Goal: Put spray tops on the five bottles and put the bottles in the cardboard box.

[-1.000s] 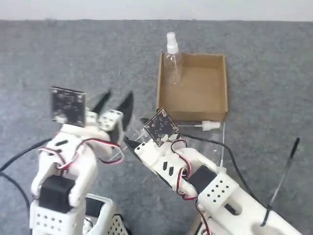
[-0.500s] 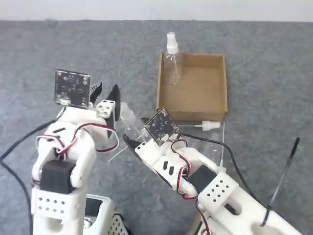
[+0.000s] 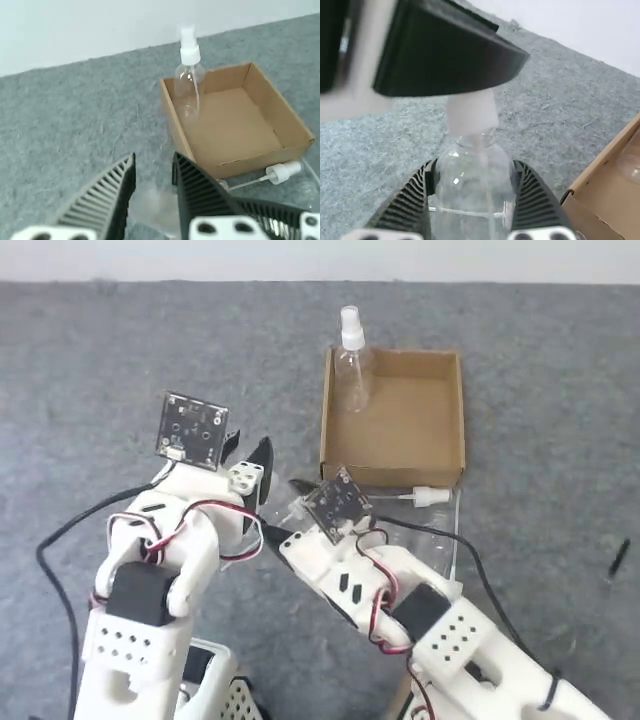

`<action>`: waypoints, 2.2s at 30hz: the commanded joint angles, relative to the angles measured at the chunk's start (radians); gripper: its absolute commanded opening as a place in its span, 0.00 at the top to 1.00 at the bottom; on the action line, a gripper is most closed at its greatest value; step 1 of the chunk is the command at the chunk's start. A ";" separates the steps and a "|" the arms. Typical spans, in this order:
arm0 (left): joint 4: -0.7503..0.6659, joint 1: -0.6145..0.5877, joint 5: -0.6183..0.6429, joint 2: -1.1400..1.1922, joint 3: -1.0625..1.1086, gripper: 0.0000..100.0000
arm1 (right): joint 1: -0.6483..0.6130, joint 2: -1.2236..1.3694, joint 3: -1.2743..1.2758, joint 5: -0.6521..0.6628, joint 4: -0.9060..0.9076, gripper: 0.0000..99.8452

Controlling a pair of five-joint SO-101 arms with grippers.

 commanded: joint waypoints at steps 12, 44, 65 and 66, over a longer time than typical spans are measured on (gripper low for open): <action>-0.052 0.140 -0.009 -0.014 -0.033 0.90 | 0.008 -0.110 0.006 -0.012 0.001 0.99; 0.020 0.008 -0.015 -0.367 0.200 0.80 | 0.303 0.102 -0.439 0.038 0.177 0.99; -0.201 0.055 -0.008 -0.367 0.449 0.71 | 0.160 0.489 -0.956 0.031 0.572 0.99; -0.203 0.055 -0.008 -0.367 0.449 0.71 | 0.154 0.463 -0.953 0.034 0.591 0.99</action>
